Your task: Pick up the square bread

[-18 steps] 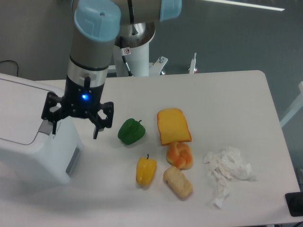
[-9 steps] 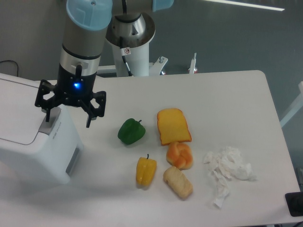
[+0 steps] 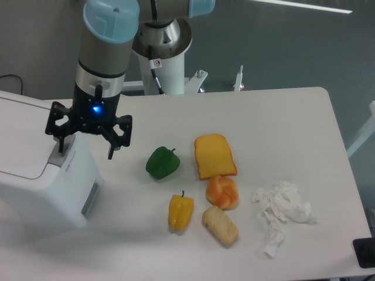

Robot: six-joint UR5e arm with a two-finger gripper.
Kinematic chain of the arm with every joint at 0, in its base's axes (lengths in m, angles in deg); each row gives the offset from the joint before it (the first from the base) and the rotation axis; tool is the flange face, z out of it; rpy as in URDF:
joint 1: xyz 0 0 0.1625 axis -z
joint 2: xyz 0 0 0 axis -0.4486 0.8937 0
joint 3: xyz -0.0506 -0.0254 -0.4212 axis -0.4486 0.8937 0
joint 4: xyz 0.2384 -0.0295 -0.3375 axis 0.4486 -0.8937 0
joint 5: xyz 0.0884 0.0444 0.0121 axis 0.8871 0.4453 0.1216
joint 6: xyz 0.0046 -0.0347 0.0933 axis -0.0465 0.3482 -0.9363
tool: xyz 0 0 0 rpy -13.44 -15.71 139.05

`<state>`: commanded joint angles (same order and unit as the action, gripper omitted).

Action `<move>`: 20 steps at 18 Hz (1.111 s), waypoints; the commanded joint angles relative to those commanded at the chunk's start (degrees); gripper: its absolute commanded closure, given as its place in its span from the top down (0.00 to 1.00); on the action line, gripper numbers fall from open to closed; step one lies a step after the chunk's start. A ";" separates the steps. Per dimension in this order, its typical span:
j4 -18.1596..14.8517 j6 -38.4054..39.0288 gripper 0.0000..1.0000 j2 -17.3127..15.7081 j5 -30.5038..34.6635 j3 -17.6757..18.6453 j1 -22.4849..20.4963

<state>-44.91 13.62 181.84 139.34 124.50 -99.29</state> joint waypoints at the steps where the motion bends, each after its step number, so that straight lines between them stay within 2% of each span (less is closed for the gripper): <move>1: 0.00 0.00 1.00 0.17 0.17 0.00 -0.09; 13: 0.09 -0.09 1.00 0.70 0.35 0.00 -0.09; 20: 0.09 -0.09 1.00 0.18 -0.26 -1.49 -2.36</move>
<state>-44.82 13.53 182.01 139.08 123.01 -101.65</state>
